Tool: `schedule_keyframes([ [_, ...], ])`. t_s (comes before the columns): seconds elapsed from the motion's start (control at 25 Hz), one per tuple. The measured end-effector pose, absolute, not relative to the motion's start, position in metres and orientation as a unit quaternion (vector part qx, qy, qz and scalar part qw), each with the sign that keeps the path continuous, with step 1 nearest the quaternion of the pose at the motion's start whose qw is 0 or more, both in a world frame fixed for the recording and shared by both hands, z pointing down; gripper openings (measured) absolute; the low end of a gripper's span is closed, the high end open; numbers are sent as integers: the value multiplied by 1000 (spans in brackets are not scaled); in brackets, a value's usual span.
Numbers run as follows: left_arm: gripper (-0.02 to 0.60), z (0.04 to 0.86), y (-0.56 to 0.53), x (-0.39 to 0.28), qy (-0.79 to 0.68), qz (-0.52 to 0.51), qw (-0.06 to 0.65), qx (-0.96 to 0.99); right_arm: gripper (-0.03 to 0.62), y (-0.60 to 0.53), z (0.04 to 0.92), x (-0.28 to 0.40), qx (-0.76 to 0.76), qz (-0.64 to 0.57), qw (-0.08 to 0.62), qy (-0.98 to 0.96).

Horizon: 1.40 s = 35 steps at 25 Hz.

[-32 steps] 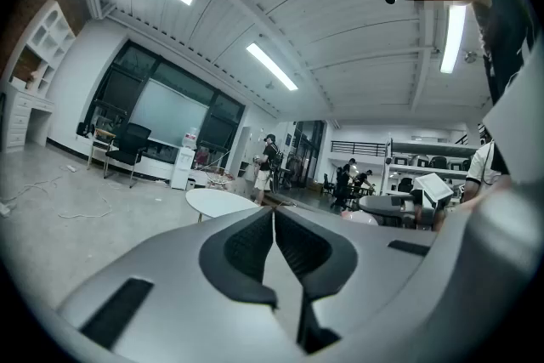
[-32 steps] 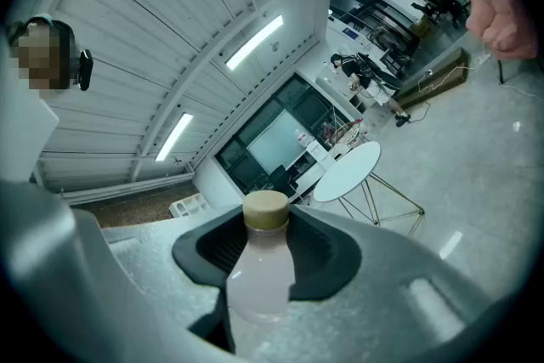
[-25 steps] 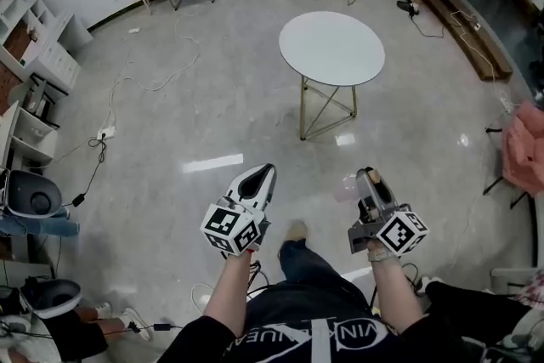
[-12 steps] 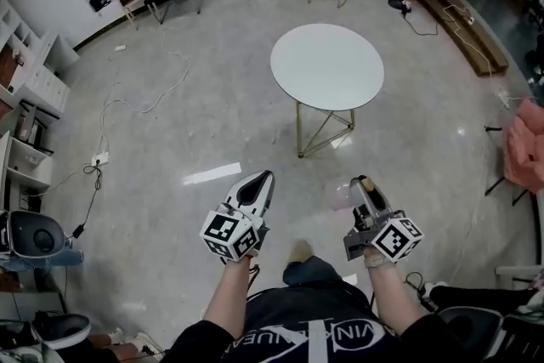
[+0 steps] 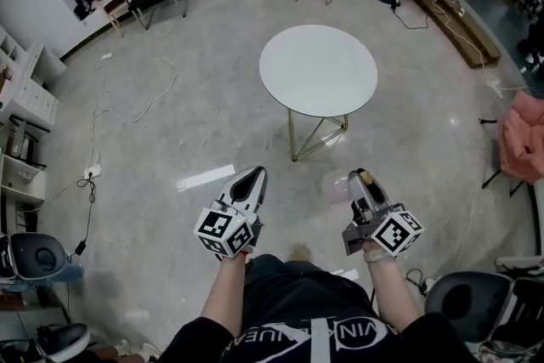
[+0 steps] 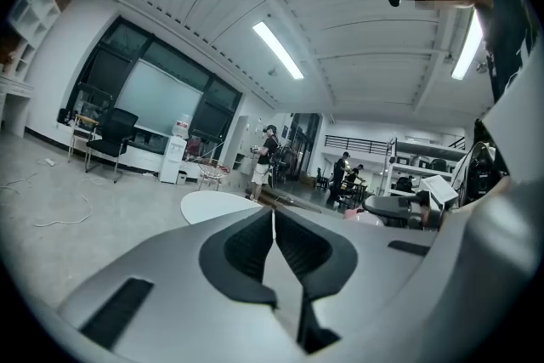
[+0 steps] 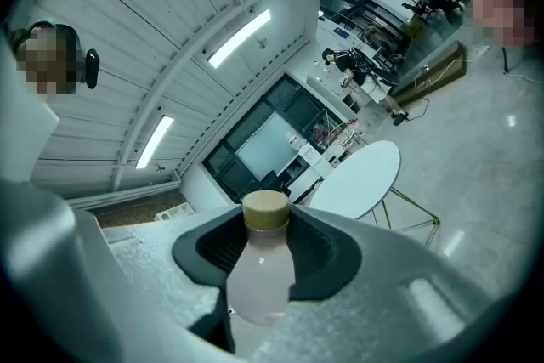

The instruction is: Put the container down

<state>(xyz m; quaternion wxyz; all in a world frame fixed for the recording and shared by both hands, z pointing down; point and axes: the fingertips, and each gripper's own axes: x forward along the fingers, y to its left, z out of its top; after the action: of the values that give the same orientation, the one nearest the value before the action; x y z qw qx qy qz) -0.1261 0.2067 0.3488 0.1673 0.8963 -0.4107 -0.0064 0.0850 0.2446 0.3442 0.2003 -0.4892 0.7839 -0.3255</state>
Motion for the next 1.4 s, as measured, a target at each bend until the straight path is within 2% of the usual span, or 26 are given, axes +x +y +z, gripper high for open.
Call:
schedule_keyframes([
  [0.48, 15, 367, 179, -138, -412, 14, 186, 892, 138, 214, 359, 81, -497, -346, 208, 768],
  [1.4, 15, 379, 17, -62, -333, 19, 196, 922, 138, 72, 357, 116, -528, -328, 196, 758],
])
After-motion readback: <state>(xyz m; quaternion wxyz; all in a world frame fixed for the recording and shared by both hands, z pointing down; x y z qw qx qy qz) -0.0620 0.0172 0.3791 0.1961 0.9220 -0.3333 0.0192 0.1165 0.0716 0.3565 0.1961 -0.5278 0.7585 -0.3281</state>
